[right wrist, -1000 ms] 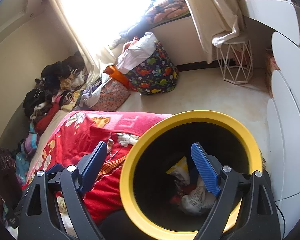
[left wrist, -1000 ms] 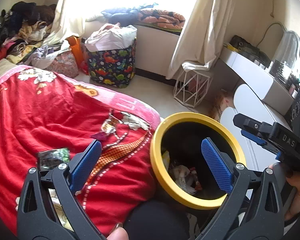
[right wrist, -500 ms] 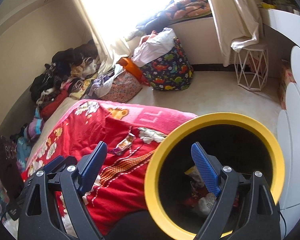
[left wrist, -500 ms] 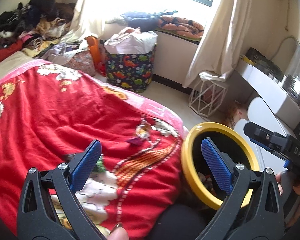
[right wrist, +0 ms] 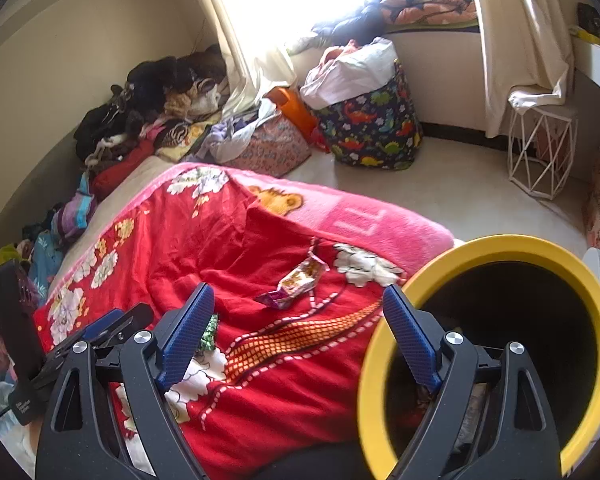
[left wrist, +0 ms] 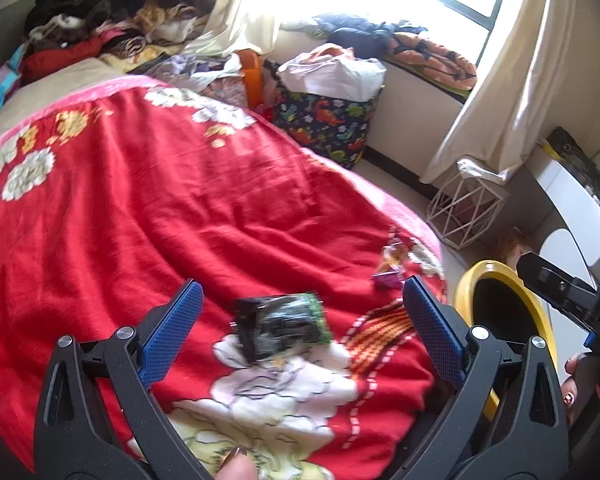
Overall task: Collect trash
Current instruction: 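Move both tools back to the wrappers left on the bedspread, then close the left gripper on a dark foil wrapper while the right grasps a yellow snack wrapper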
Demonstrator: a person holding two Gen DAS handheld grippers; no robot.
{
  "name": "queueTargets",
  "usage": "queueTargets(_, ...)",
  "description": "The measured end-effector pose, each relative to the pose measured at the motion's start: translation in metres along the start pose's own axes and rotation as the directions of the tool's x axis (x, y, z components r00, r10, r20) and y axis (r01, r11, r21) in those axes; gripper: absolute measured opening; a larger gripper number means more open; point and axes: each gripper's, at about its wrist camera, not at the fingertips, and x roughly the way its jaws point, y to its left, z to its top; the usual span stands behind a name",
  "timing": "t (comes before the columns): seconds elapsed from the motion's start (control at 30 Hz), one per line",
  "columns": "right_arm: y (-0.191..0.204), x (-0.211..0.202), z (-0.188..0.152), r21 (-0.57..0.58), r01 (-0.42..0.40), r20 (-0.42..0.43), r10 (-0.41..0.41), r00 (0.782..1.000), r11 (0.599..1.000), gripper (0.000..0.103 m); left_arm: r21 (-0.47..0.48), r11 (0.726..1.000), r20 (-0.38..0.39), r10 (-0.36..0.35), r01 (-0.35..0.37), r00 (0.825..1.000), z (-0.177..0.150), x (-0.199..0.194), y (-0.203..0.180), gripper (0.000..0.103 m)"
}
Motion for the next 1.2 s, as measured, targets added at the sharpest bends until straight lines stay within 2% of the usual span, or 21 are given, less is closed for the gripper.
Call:
queueTargets(0.23,0.014,0.042,0.005,-0.023,0.011,-0.057,-0.012,0.998,1.0,0.083,-0.035,0.999,-0.049,0.003,-0.005,0.999,-0.008,0.015,0.02,0.091)
queueTargets(0.57,0.019,0.1,0.004,-0.056,0.042,-0.15,-0.05,0.987,0.998,0.082,-0.077,0.997,-0.126,-0.019,0.009,0.992,-0.02,0.036,0.034,0.065)
queueTargets(0.73,0.014,0.127,0.001,-0.021,0.041,-0.206,-0.044,0.978,0.999,0.078,-0.082,0.997,-0.146,-0.026,0.014,0.989,-0.025,0.042,0.035,0.061)
queueTargets(0.8,0.012,0.135,0.0,-0.003,0.044,-0.223,-0.043,0.974,0.999,0.077,-0.079,0.997,-0.149,-0.03,0.018,0.988,-0.025,0.043,0.034,0.057)
queueTargets(0.9,0.008,0.147,-0.002,0.016,0.045,-0.258,-0.039,0.965,0.999,0.064,-0.073,0.997,-0.155,-0.035,0.024,0.987,-0.027,0.044,0.032,0.054)
queueTargets(0.97,0.008,0.148,-0.003,0.007,0.032,-0.268,-0.029,0.963,0.999,0.04,-0.071,0.997,-0.16,-0.039,0.028,0.986,-0.027,0.046,0.03,0.051)
queueTargets(1.0,0.009,0.148,-0.004,0.0,0.023,-0.27,-0.022,0.963,1.0,0.032,-0.069,0.997,-0.162,-0.042,0.031,0.986,-0.027,0.046,0.03,0.05)
queueTargets(1.03,0.009,0.147,-0.004,-0.006,0.014,-0.273,-0.015,0.962,1.0,0.021,-0.069,0.997,-0.163,-0.043,0.032,0.986,-0.027,0.047,0.029,0.048)
queueTargets(1.2,0.012,0.131,-0.009,-0.022,-0.028,-0.249,0.022,0.968,0.999,0.019,-0.071,0.996,-0.17,-0.058,0.047,0.984,-0.027,0.047,0.025,0.038)
